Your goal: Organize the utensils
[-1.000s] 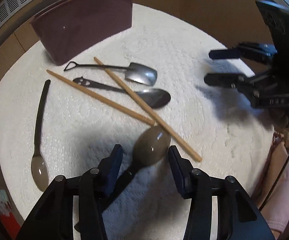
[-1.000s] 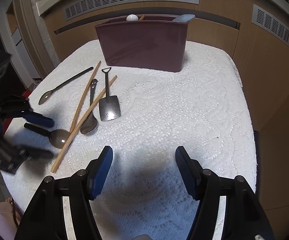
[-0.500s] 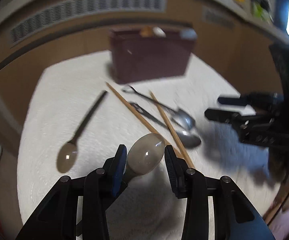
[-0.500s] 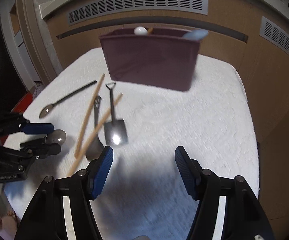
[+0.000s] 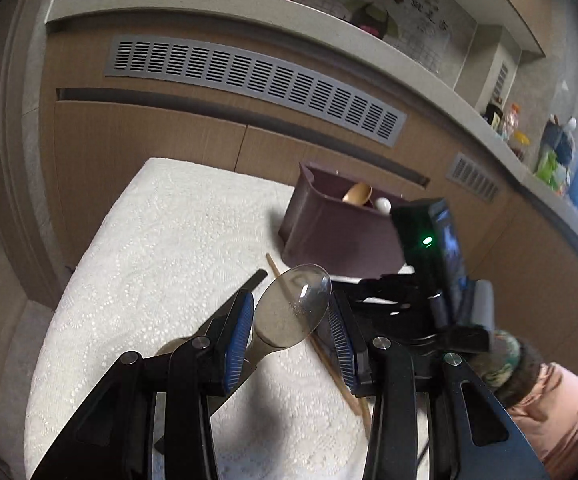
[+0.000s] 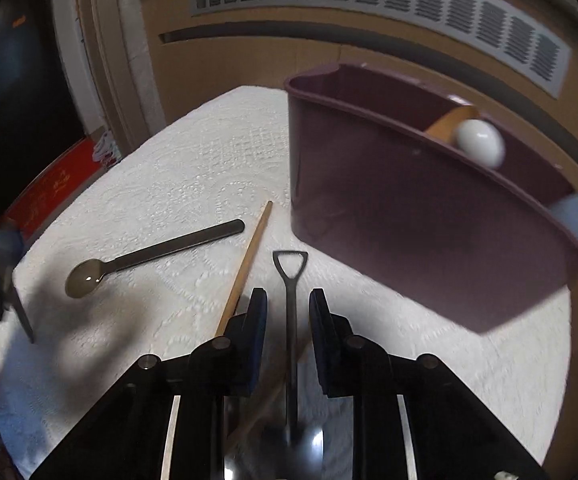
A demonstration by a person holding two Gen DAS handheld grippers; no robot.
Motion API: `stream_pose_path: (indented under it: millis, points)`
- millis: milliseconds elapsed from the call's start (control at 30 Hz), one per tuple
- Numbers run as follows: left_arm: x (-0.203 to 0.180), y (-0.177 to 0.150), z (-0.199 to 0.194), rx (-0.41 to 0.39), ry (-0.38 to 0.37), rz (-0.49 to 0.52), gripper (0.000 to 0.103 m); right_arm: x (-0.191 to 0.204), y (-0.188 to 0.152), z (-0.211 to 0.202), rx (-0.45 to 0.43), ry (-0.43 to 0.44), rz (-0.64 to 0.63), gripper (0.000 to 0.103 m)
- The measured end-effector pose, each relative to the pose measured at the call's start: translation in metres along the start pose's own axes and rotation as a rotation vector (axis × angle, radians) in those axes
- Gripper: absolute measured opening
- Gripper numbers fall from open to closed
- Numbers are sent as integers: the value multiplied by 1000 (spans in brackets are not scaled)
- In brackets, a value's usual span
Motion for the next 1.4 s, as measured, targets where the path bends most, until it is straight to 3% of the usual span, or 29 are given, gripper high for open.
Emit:
stream_pose_path:
  millis: [100, 200, 333, 467, 600, 667, 733, 833, 900, 1133, 1167, 1200, 1333, 1400]
  points:
    - [4, 6, 1, -13, -3, -17, 40, -7, 0, 10, 23, -20, 5, 21]
    - [6, 9, -2, -27, -7, -34, 40, -11, -6, -15, -10, -36, 2, 21]
    - [7, 10, -2, -48, -10, -61, 40, -11, -41, -62, -46, -64, 43, 27]
    - [5, 9, -2, -54, -13, -72, 40, -9, -78, -74, -25, -94, 131, 28]
    - [1, 9, -4, -50, -5, -61, 40, -5, -76, -71, -42, -91, 139, 32]
    - [0, 8, -6, -50, -4, -55, 40, 1, -76, -67, -28, -75, 127, 42]
    - [-1, 8, -6, -46, -6, -52, 40, 5, -74, -64, -22, -105, 81, 42]
    - [-2, 7, -6, -41, -13, -55, 40, 5, -75, -69, -10, -118, 47, 29]
    - [-2, 7, -6, -41, -15, -57, 40, 3, -73, -79, -15, -134, 27, 28]
    - [-14, 12, -12, -61, -47, -60, 39, -15, -26, -164, -210, -220, 22, 27]
    - [-16, 14, -14, -65, -55, -61, 39, -17, -18, -175, -243, -227, 26, 9]
    - [-19, 16, -15, -70, -63, -64, 39, -19, -9, -187, -274, -227, 31, 0]
    - [-28, 26, -22, -94, -76, -46, 37, -27, 10, -206, -337, -240, 35, 4]
    - [-30, 29, -25, -101, -73, -33, 37, -27, 9, -204, -336, -200, 22, 4]
Point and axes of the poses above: each gripper's, at about its wrist camera, not at the fingertips, and z roughly the way its jaws point, x to its left, y to its top, the point moved 8 cm from there along z, roughly the way its jaws point, and after that the axes turned 10 degrees about -x, right-handed, at the moved point
